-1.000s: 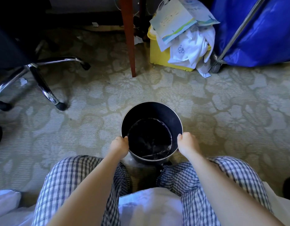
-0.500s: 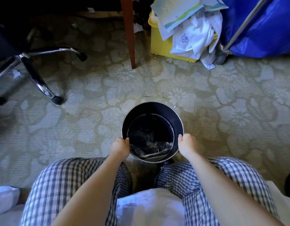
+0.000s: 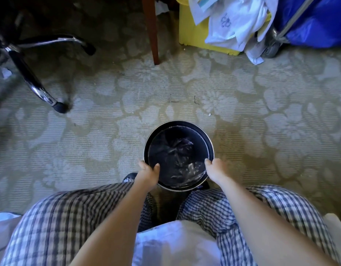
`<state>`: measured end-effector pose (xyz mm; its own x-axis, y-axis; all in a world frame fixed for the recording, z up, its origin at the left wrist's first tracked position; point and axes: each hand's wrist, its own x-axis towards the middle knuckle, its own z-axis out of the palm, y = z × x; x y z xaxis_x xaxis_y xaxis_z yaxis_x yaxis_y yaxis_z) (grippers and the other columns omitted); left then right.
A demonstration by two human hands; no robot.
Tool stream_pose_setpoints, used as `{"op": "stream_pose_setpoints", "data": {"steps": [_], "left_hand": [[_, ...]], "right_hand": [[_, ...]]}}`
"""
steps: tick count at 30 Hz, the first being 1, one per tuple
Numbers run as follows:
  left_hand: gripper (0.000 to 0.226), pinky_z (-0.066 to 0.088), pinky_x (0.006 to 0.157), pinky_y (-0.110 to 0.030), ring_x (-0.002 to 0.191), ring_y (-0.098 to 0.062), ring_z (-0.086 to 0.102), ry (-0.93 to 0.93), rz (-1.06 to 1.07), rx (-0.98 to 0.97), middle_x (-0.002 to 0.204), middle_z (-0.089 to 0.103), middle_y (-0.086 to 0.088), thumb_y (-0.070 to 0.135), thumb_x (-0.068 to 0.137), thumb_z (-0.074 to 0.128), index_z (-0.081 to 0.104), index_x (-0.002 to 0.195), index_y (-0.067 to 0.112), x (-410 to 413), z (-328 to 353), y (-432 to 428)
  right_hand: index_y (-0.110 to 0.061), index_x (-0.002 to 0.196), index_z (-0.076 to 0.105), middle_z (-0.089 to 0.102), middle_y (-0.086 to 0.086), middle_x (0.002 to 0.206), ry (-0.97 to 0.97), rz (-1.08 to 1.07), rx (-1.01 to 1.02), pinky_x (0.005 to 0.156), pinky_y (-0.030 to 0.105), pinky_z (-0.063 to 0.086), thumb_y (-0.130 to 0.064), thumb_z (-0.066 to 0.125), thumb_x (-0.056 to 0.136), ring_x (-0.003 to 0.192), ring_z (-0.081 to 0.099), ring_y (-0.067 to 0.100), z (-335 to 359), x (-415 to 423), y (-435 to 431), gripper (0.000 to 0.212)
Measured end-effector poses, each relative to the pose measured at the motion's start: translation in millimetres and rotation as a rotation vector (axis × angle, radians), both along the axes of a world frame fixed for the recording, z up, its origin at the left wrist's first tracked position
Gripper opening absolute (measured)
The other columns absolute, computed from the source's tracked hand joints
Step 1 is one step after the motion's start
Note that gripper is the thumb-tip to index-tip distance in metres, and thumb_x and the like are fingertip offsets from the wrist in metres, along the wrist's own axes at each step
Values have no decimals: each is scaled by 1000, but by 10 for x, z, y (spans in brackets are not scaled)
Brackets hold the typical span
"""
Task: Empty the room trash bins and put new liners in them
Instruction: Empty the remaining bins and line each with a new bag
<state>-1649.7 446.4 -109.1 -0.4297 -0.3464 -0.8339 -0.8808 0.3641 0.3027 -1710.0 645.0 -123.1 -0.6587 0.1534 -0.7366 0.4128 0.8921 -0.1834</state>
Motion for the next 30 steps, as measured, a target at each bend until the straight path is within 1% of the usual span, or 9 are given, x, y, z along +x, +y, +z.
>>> {"op": "stream_pose_setpoints", "data": {"steps": [3,7,10,12,15,19,22,27,30], "left_hand": [[63,35,92,-39,127,-39,41,-29,10,26,143,37,-25,36,101,36,10,143,-2,-29,-73,5],[73,34,103,-42,132,-39,36,-104,4,58,149,30,-24,40,100,35,-1,148,-2,-47,-273,-52],[78,36,106,-45,131,-39,38,-155,-7,77,149,30,-24,44,100,34,-7,149,0,-44,-404,-81],[78,35,106,-45,131,-39,38,-172,-18,77,149,30,-23,44,100,35,-7,149,0,-49,-447,-88],[77,38,103,-44,127,-39,43,-181,-22,76,145,35,-25,43,99,38,-2,148,-2,-75,-505,-95],[71,42,98,-45,119,-41,50,-204,-41,69,137,45,-27,43,98,39,13,146,-3,-94,-497,-124],[66,39,98,-41,123,-38,47,-194,-165,16,138,45,-23,44,100,33,24,143,-4,-116,-388,-120],[58,39,98,-38,121,-35,48,-104,-357,-69,134,49,-21,43,101,29,39,135,-4,-170,-46,-163],[53,40,95,-37,118,-33,50,-25,-439,-66,131,52,-18,42,101,30,42,133,1,-226,263,-218]], "right_hand": [[-5,97,54,56,12,92,-68,-57,-55,82,36,44,-40,35,100,93,59,32,-172,-18,-17,40],[2,118,55,60,17,115,-119,-83,-84,88,35,43,-40,38,99,104,58,33,-260,-56,-46,49],[4,123,54,58,20,123,-151,-76,-88,69,28,43,-38,41,98,103,58,32,-327,-81,-49,50],[5,127,50,55,20,128,-167,-83,-89,71,26,43,-37,41,98,106,58,33,-352,-93,-64,52],[5,134,43,50,20,136,-193,-94,-90,91,33,43,-38,40,98,116,55,35,-382,-110,-75,56],[3,142,33,40,18,145,-227,-97,-94,100,35,38,-38,40,99,128,45,34,-336,-113,-69,60],[-1,141,34,44,17,142,-198,-51,-35,100,36,37,-40,39,99,126,46,34,-260,-107,-70,57],[-7,121,56,59,12,123,-36,259,164,82,33,42,-39,30,101,110,57,32,118,-148,-157,46],[-9,120,56,59,13,122,36,336,159,84,37,44,-39,29,100,108,57,33,435,-221,-279,45]]}}
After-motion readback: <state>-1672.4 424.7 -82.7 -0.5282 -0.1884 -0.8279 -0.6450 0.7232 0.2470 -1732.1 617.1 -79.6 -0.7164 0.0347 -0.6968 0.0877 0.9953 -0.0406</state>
